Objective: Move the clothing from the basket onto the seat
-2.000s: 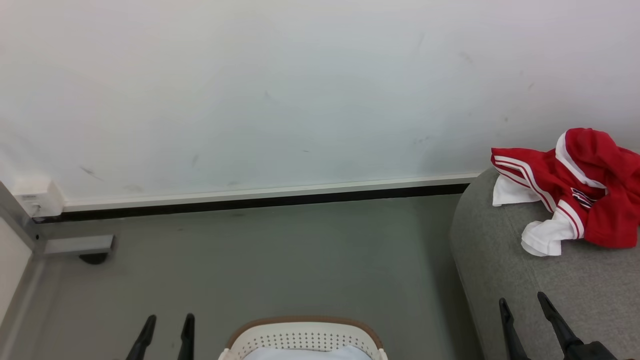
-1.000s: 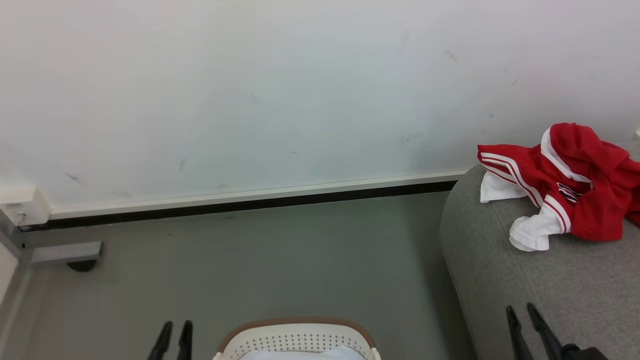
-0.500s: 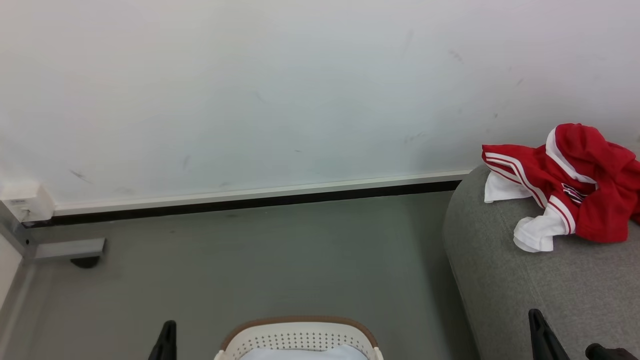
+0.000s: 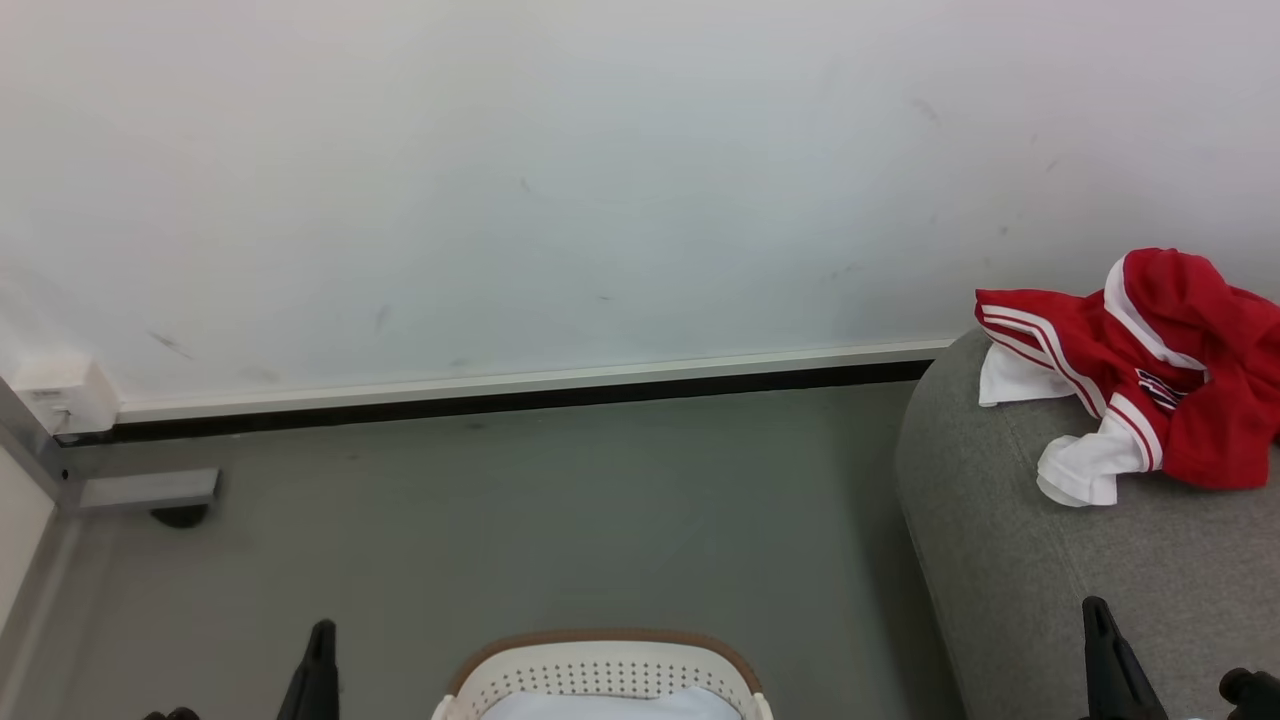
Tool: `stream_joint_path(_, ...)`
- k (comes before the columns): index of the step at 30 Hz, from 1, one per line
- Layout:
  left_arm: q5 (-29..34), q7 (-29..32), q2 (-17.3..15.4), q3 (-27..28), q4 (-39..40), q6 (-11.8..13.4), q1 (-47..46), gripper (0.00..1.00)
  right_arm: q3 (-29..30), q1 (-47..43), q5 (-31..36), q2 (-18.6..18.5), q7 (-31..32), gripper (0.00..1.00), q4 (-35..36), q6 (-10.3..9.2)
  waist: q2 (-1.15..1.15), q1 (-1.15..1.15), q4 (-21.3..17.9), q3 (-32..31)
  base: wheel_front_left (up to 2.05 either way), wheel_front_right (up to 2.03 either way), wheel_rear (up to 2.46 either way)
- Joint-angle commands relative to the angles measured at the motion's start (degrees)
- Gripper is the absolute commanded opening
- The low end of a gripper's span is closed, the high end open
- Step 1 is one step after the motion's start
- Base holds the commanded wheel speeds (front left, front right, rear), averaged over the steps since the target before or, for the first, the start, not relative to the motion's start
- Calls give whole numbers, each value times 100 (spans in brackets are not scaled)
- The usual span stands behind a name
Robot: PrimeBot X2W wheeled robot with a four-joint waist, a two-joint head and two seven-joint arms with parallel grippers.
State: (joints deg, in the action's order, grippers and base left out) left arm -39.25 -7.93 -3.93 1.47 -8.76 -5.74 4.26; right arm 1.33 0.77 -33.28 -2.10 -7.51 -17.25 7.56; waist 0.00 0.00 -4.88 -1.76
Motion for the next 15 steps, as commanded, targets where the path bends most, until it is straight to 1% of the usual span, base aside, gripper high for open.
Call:
stream_joint_path(1, -181, 45, -11, 42, 84, 25, -162, 0, 36, 160, -204, -55, 37, 0, 96, -3, 0, 0, 4, 2, 0, 0, 0)
stream_joint_path(14, -1179, 313, 10, 135, 76, 83, -333, 0, 128, 270, -1311, -73, 298, 0, 124, -5, 0, 0, 69, 23, 0, 0, 0)
stream_joint_path(15, -1460, 391, 17, 160, 73, 97, -381, 0, 155, 307, -1627, -79, 372, 0, 134, -5, 0, 0, 89, 29, 0, 0, 0)
